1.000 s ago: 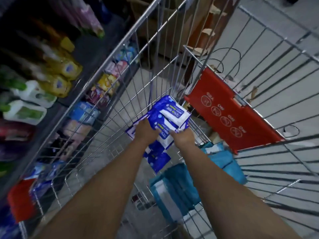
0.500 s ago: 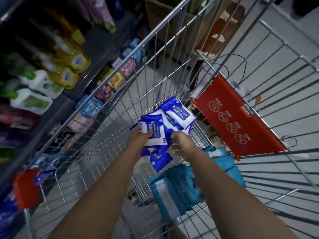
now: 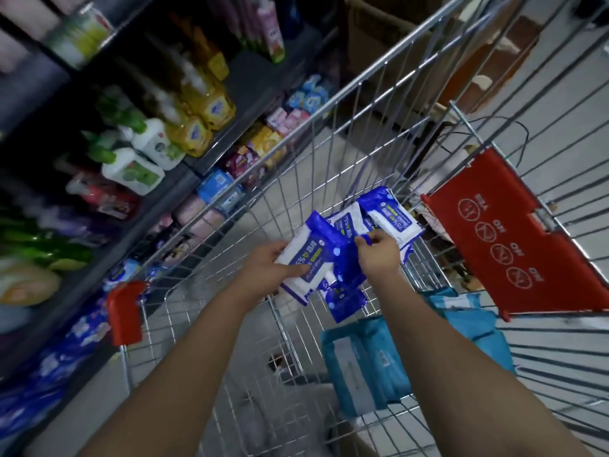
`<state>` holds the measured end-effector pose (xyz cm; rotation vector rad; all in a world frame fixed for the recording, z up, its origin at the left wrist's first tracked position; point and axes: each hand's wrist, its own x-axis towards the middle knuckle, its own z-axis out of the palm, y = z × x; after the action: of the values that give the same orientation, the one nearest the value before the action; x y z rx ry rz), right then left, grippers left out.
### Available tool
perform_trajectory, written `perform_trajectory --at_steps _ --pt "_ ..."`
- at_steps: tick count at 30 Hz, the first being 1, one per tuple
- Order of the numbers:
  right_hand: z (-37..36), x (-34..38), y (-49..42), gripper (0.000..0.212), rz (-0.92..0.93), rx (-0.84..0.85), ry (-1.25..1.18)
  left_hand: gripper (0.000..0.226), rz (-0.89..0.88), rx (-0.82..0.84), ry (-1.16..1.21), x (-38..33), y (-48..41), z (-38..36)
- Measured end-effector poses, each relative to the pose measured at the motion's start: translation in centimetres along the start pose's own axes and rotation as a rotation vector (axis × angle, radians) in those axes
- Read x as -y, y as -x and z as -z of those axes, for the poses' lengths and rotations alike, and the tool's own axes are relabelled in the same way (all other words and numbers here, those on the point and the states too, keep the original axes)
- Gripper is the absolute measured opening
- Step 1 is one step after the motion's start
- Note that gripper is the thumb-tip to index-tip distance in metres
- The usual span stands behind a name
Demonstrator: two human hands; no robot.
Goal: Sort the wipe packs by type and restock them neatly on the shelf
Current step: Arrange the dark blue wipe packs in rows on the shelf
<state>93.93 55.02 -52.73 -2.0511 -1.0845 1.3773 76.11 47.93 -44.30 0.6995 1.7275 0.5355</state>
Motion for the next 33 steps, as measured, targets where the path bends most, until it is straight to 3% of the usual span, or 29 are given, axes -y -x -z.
perform_trajectory --at_steps 3,7,11,15,19,23,25,27,30,33 --pt "1.1 2.3 2.5 0.017 0.166 -0.030 -0.088 0.029 -0.124 -0.048 -0.022 -1.9 2.6 2.1" --pt "4.8 8.1 7.6 0.029 0.192 0.007 -0.277 0.027 -0.295 -0.076 -0.002 -5.5 8.0 7.0" --pt "7.1 14.6 14.8 0.020 0.114 0.189 -0.497 0.041 -0.468 -0.081 0.026 -8.3 14.4 13.7" --pt "5.4 21.9 25.6 0.020 0.153 0.381 -0.665 0.036 -0.672 -0.114 0.053 -9.4 22.1 22.6" --pt "-1.4 27.8 36.6 0.027 0.232 0.612 -0.704 0.041 -0.758 -0.231 0.092 -7.0 29.2 34.5" --pt "-11.4 32.9 45.0 0.023 0.273 0.799 -0.526 0.040 -0.777 -0.406 0.157 -3.6 35.9 47.1" --pt "-16.3 35.2 48.3 0.035 0.326 0.846 -0.403 0.037 -0.746 -0.511 0.227 -1.5 38.5 52.9" --pt "-20.7 37.2 50.9 0.032 0.352 0.883 -0.356 0.036 -0.707 -0.594 0.305 0.6 40.6 57.9" --pt "-26.1 39.5 54.0 0.040 0.394 0.950 -0.292 0.036 -0.645 -0.636 0.446 3.1 42.0 63.5" --pt "-29.7 41.2 55.5 0.032 0.452 0.971 -0.213 0.034 -0.618 -0.665 0.592 4.7 42.0 67.1"
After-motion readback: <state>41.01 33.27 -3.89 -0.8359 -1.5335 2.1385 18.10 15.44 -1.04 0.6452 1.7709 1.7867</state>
